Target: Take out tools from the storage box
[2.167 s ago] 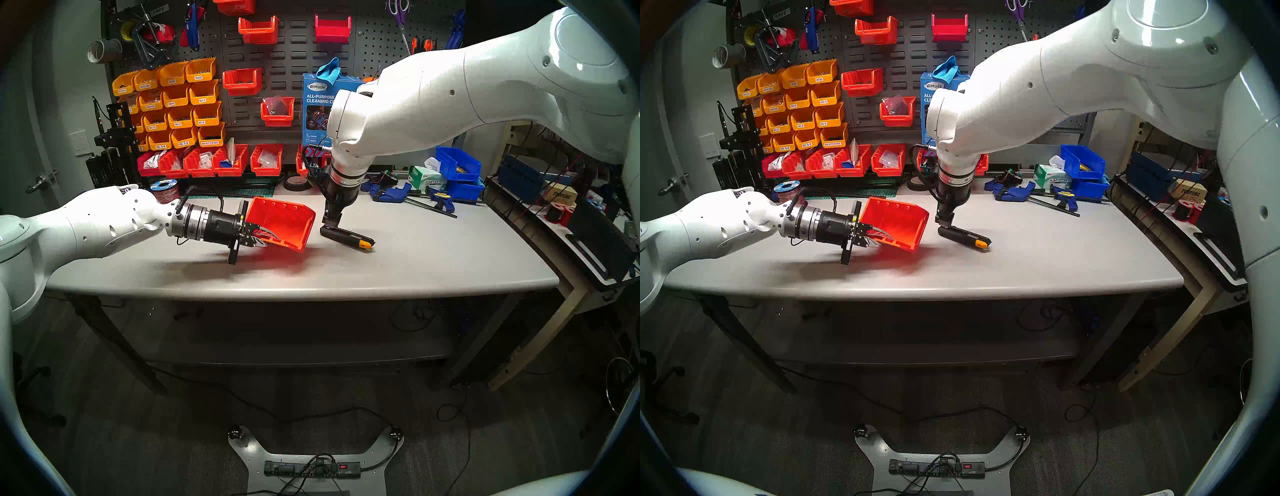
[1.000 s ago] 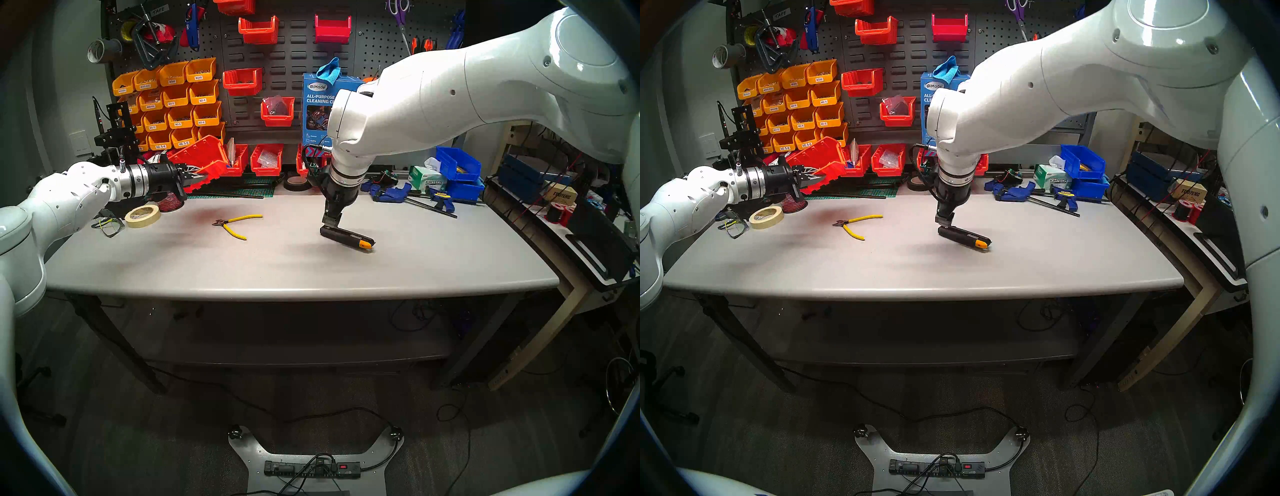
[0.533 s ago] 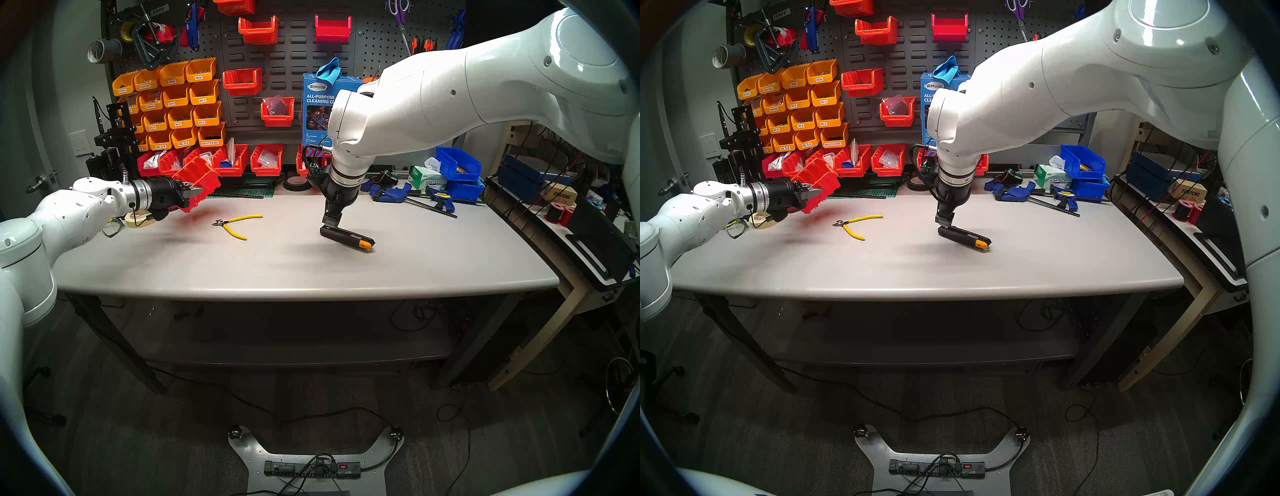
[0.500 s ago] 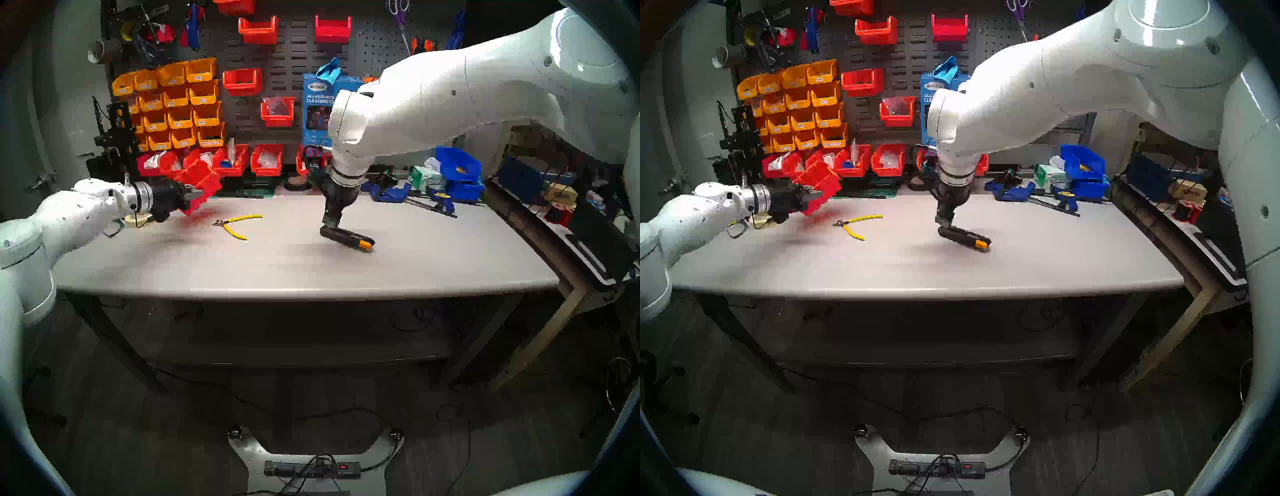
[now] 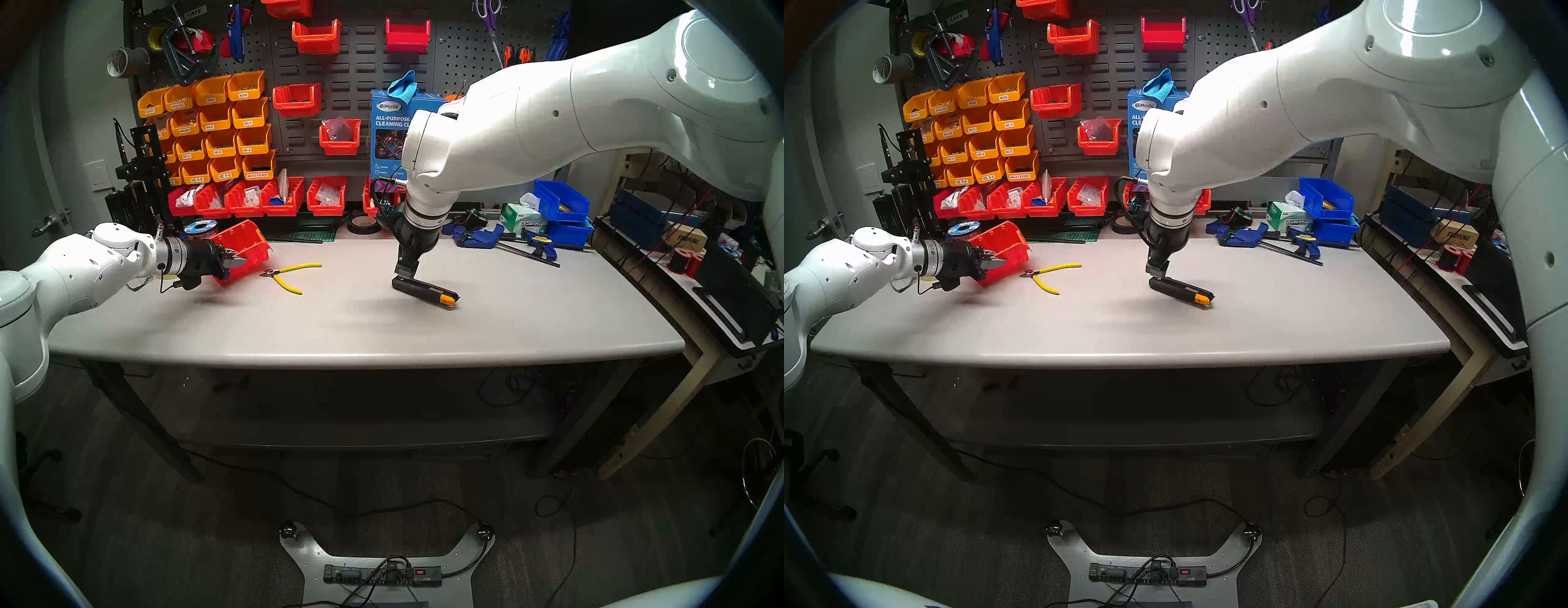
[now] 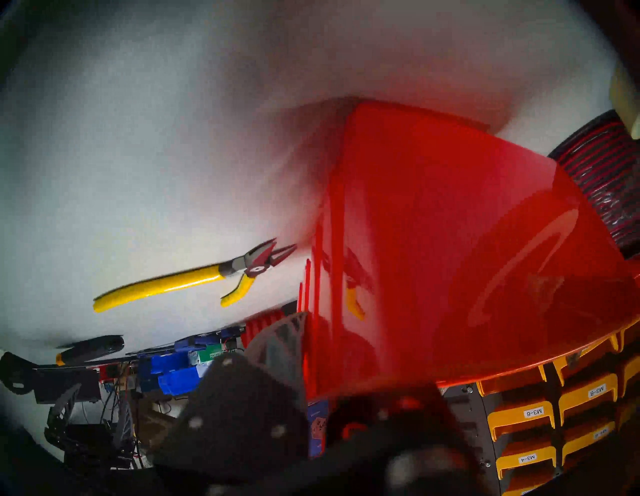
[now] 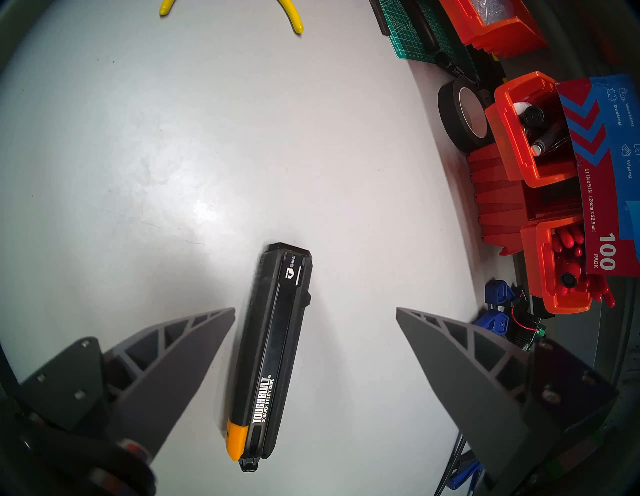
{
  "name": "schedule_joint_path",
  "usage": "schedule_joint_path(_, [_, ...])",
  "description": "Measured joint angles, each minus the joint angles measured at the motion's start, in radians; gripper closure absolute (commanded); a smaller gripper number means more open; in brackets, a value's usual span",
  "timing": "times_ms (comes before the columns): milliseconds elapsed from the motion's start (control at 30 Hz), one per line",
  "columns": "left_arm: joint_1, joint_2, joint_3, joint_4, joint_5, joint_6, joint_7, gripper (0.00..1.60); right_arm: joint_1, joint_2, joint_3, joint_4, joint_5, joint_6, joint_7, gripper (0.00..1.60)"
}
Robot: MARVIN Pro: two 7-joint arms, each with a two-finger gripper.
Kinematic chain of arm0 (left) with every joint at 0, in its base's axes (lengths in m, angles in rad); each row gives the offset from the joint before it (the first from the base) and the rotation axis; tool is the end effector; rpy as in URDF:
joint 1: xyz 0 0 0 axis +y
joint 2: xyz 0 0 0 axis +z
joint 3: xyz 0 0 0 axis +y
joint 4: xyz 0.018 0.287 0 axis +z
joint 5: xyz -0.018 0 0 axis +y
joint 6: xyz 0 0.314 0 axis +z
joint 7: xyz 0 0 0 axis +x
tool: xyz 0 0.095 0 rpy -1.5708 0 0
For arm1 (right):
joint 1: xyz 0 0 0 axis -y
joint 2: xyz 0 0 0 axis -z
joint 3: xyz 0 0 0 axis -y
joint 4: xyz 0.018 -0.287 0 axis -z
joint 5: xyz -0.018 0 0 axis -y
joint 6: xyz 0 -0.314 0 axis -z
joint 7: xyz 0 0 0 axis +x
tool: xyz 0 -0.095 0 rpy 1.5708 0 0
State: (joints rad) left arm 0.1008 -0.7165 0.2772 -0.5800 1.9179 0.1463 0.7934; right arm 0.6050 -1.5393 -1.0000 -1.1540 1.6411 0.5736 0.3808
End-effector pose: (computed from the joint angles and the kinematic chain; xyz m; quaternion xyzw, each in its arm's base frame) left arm 0.5589 0.2696 -0.1435 0.3660 0.7800 -0.0449 0.5056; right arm 0.5503 0.1544 -0.0392 0.7693 0.5769 0.2407 0.1318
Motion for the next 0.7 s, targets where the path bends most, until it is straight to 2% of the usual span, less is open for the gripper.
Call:
schedule_joint_path(633, [-0.012,-0.004,0.005,0.077,0.018,-0.082,-0.028,1.6,0.0,0.001,0.002,-0.001,-0.001,0.0,-0.001,0.0])
schedule_joint_path(667, [-0.012,-0.006,0.004,0.082,0.018,-0.084,-0.026,1.23,0.0,0.001,0.002,-0.001,-0.001,0.0,-0.001,0.0])
schedule_joint_path(700, [-0.011,-0.008,0.004,0.086,0.018,-0.086,-0.023,1.05,0.0,0.001,0.002,-0.001,-0.001,0.0,-0.001,0.0])
